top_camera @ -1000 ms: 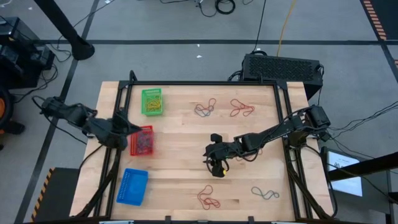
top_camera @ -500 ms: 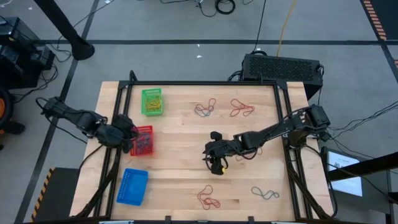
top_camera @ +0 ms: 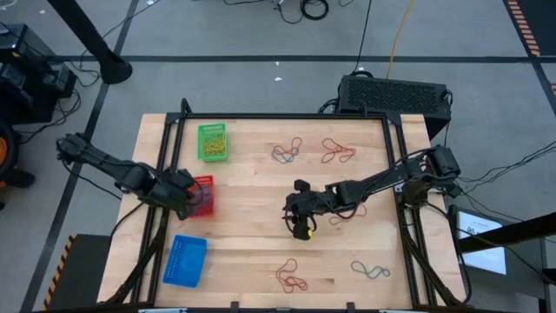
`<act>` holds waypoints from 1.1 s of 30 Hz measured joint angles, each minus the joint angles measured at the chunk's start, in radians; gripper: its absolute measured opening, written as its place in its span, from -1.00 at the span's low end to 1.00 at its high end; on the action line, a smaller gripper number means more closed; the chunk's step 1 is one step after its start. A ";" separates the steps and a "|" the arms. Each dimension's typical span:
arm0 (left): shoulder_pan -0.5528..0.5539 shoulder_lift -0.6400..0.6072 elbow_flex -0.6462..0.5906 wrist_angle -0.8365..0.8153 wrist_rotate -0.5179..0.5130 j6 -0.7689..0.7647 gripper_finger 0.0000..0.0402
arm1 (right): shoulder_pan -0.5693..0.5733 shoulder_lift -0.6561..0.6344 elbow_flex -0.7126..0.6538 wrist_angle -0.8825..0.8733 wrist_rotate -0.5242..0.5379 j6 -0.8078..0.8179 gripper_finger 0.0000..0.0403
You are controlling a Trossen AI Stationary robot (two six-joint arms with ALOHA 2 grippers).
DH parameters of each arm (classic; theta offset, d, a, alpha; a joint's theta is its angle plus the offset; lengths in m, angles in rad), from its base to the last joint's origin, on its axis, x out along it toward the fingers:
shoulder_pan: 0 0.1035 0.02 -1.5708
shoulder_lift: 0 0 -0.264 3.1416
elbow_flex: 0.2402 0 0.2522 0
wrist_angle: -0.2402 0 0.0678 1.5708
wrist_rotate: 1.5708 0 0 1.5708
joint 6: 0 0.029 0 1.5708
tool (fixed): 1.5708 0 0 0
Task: Sort rubber bands into baskets
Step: Put the blue rubber band into the red bin
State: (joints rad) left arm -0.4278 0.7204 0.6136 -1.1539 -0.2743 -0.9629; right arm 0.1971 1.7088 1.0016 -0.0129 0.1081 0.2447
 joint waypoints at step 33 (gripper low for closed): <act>0.002 0.129 0.000 0.615 -0.354 0.540 -0.24 | -0.438 0.052 0.102 -0.165 -0.013 -0.106 -0.37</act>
State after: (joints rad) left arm -0.4263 0.8497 0.6136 -0.5386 -0.6282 -0.4228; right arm -0.2407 1.7610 1.1038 -0.1781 0.0951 0.1388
